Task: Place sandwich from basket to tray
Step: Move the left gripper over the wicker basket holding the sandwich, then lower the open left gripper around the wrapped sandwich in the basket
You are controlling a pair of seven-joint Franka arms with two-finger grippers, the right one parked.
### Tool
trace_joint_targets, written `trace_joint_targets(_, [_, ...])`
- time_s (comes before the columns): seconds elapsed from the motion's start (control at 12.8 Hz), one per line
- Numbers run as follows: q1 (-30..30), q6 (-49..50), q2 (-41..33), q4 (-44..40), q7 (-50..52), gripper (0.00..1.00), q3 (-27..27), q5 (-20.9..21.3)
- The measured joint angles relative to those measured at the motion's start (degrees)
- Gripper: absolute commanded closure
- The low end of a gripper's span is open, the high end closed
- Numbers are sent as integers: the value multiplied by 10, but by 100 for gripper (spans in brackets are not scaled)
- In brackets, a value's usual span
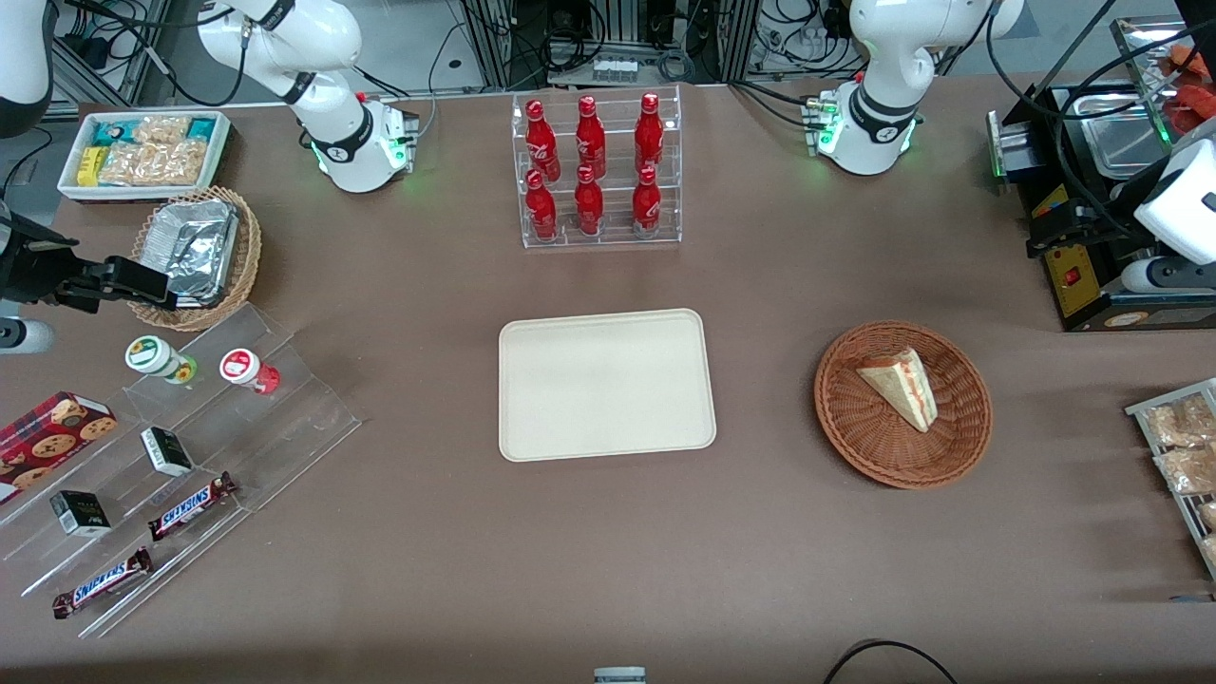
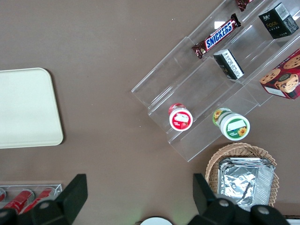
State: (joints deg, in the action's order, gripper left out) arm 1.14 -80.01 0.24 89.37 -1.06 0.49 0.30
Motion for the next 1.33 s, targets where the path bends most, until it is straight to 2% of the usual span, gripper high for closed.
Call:
trace_joint_targets(0.63, [2,-32,10,14,16,0,-5,-1])
trace_joint_targets(1.33, [2,-254,27,199,61,0,-8,-2])
